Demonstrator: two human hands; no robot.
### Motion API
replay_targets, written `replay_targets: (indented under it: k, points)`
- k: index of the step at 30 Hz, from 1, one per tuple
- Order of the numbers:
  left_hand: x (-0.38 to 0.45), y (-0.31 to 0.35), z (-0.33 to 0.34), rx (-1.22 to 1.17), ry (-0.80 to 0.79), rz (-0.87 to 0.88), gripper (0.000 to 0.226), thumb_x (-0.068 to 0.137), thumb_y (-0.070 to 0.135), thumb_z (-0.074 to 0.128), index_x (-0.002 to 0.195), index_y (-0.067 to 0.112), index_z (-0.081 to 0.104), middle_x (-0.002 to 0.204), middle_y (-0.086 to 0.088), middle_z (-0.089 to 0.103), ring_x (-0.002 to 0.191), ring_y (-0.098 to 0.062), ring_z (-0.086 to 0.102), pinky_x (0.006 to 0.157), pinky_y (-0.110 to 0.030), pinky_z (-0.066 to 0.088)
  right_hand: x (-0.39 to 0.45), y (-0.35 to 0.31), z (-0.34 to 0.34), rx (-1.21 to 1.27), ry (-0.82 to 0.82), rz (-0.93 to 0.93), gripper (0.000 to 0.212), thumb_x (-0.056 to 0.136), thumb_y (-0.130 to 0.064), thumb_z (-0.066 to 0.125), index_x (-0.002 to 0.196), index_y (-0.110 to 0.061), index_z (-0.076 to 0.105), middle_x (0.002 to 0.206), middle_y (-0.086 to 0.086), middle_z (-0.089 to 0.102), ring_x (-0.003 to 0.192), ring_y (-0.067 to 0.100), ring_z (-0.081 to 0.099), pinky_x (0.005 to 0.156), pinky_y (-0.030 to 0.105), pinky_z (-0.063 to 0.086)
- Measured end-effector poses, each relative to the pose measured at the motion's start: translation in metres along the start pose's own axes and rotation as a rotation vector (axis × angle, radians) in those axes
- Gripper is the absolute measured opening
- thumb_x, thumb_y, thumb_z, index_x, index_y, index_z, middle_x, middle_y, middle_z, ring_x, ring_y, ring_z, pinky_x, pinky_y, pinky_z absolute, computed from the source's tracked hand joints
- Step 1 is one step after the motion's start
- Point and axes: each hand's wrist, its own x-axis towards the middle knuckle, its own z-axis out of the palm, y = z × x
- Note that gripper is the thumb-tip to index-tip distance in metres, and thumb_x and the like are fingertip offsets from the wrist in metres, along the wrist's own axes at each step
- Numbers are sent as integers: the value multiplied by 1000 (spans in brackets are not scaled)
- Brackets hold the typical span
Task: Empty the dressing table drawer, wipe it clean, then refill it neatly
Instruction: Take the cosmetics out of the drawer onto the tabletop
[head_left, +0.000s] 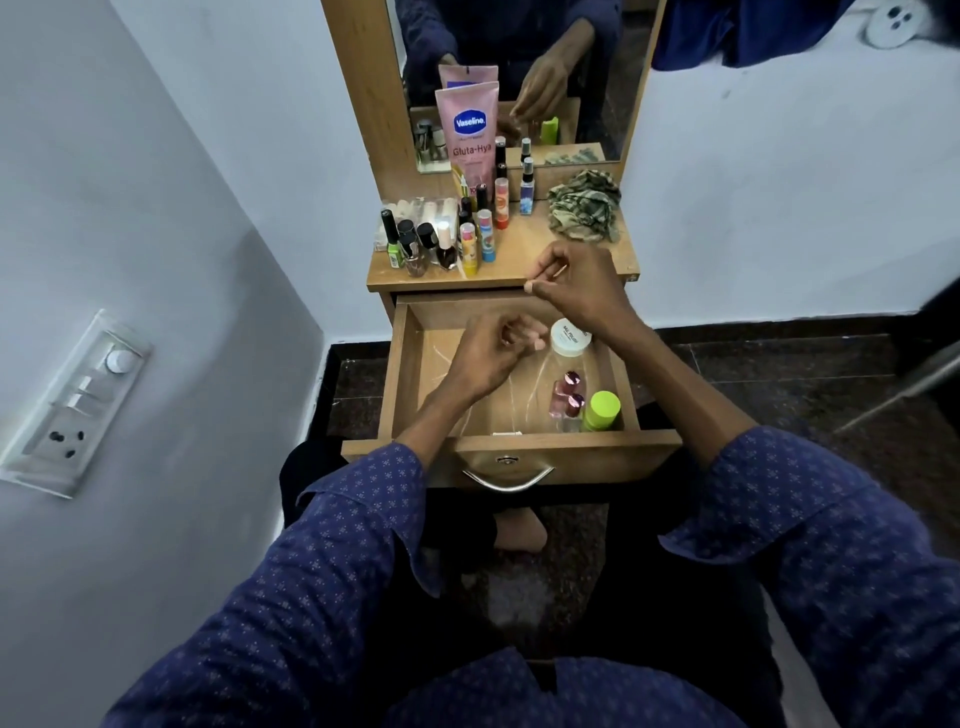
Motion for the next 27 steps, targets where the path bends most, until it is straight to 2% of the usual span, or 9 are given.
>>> replay_targets:
  k: [3,6,9,12,17,20,22,24,27]
  points:
    - [-9,-5,11,-2,-157,-26,31,87,-11,74,112,6,78,109,-5,78,90,-4,71,82,-21,58,-26,6,-13,-71,-159,26,4,82,-16,82,84,-15,78,75,-5,74,71,9,69,66,22,52]
    - [-18,-5,17,36,-247,-42,42,85,-14,69,116,12,79,112,2,77,94,0,66,78,-17,54,-52,10,-24,-191,-223,24,10,83,-26,82,80,-18,76,72,-9,71,69,6,66,63,29,50]
    - [-23,-6,20,75,-289,-95,44,79,-9,71,116,14,78,107,6,75,99,-4,67,75,-19,51,-75,10,-35,-279,-280,62,20,80,-34,85,77,-19,72,72,-7,70,69,9,66,64,34,51]
    - [-26,-7,24,179,-334,-96,44,76,5,83,119,13,75,107,3,72,97,-7,64,74,-14,44,-92,6,-40,-405,-386,70,29,73,-44,89,76,-23,70,75,-8,70,71,10,65,63,35,52]
    - [-23,-4,29,338,-338,7,23,76,14,85,93,23,73,85,6,69,86,-19,67,76,-34,53,-103,1,-37,-469,-403,56,35,66,-48,92,80,-26,68,74,-14,65,71,-3,52,58,28,34]
    - [-24,0,26,364,-288,5,34,75,8,82,75,33,59,76,10,65,77,-15,64,71,-31,50,-105,2,-33,-517,-403,49,37,64,-49,93,81,-29,67,78,-14,66,76,6,59,60,28,35]
    - [-25,-1,25,375,-241,6,35,73,6,80,73,33,57,76,8,66,75,-14,63,68,-31,48,-107,4,-29,-570,-409,45,39,63,-49,93,85,-30,67,88,-10,66,84,16,62,64,30,36]
    - [-27,-2,23,391,-201,-9,27,72,7,78,79,28,63,80,6,67,77,-15,63,69,-34,52,-108,4,-26,-623,-417,36,40,64,-48,93,90,-31,68,94,-4,63,90,23,62,68,33,39]
    - [-29,-5,21,396,-136,-55,20,73,7,75,85,22,68,80,9,67,77,-15,65,72,-38,57,-107,2,-21,-669,-433,31,42,65,-44,94,98,-32,70,99,-1,62,93,25,61,72,35,43]
